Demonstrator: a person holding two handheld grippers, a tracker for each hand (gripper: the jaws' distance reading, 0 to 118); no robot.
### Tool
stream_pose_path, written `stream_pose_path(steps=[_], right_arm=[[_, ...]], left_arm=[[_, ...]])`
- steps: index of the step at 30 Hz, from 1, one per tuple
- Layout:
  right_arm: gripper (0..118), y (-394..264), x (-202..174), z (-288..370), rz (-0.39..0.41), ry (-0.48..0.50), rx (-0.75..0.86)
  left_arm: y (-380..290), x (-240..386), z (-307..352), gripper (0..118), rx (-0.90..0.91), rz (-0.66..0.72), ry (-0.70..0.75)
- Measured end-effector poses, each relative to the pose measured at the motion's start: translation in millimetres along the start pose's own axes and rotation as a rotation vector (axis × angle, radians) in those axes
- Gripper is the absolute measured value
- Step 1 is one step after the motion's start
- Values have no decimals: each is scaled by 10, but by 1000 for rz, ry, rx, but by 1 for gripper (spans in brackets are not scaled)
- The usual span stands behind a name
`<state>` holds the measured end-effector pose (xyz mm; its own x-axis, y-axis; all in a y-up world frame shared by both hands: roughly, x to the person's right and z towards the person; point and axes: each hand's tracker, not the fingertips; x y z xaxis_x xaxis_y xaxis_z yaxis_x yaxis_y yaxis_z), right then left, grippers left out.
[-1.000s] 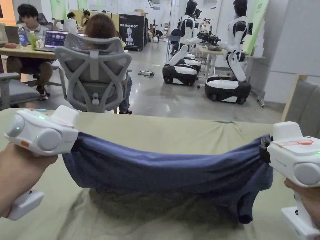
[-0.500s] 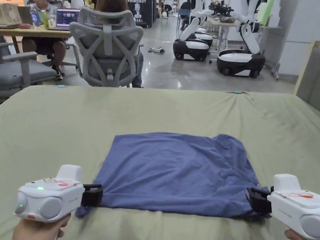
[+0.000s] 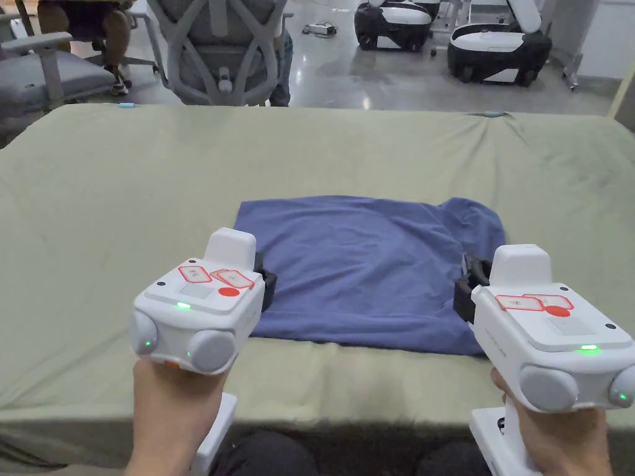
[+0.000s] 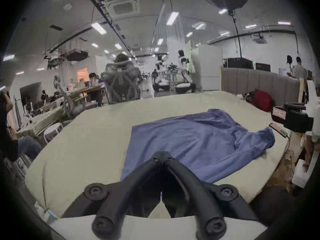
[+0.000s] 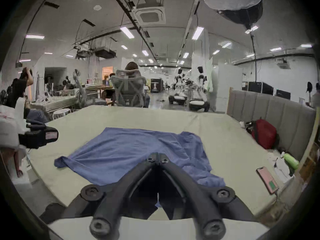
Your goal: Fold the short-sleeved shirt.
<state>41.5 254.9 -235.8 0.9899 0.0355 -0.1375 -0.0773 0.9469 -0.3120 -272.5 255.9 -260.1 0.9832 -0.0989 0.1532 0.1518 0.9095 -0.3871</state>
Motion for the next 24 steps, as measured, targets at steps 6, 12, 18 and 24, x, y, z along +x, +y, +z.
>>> stream_pose_path(steps=[6,12,18,24], right_arm=[[0,-114,83,-225,2,-32,-65],[0,-188,218,-374,-29,-46,-99],[0,-269,428,-451,-39,-69,-140],[0,-235,877,-298,-29,-171,-157]], left_arm=[[-47,-922,-468,0,-383,186,-8],[-377,-1288,-601,108,-422,345,-9],[-722,-1012,-917,54,-526,277,-42],[-575,-832,-740,2,-437,165,38]])
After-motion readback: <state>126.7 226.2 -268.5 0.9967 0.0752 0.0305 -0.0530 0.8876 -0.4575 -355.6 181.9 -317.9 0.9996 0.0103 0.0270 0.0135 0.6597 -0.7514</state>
